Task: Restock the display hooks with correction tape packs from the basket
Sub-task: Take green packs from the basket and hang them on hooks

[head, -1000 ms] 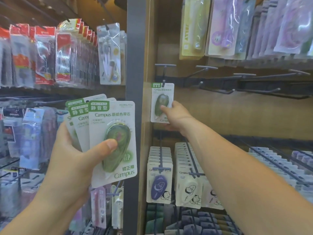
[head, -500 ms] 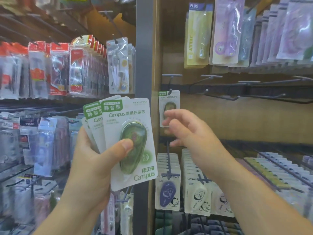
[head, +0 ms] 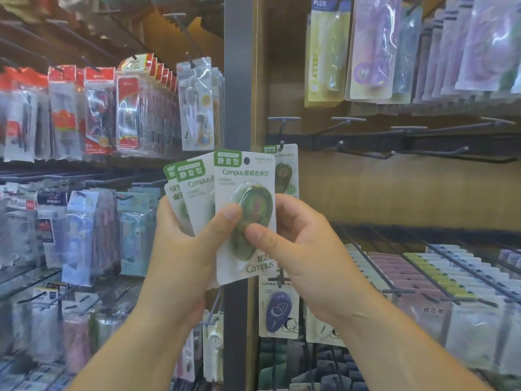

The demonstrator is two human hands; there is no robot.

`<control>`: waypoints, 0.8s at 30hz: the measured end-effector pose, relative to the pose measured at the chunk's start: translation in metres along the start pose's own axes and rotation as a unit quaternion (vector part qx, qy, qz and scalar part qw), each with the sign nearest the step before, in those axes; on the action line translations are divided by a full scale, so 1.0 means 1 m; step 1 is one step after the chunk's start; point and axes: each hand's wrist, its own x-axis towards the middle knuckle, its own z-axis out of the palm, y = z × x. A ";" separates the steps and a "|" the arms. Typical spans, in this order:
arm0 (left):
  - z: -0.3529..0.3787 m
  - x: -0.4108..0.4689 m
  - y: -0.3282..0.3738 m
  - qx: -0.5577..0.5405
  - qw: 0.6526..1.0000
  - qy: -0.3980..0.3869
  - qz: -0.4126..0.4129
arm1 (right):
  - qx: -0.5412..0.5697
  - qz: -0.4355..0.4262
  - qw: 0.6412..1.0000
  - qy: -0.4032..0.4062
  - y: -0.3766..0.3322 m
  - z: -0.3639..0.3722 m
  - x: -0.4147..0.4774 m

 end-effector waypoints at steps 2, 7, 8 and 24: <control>-0.002 0.000 0.000 0.001 1.000 -0.001 -0.012 | 0.017 0.004 1.000 0.003 0.002 0.000 0.000; -0.011 -0.001 0.000 -0.004 0.999 -0.033 -0.031 | 0.074 0.025 0.997 0.006 0.006 -0.002 0.002; -0.012 -0.001 0.000 -0.003 0.999 -0.037 -0.032 | 0.085 0.030 0.996 0.003 0.007 -0.003 0.003; -0.023 0.004 0.003 0.043 0.999 0.011 -0.016 | -0.008 0.070 0.991 0.112 0.011 -0.044 0.046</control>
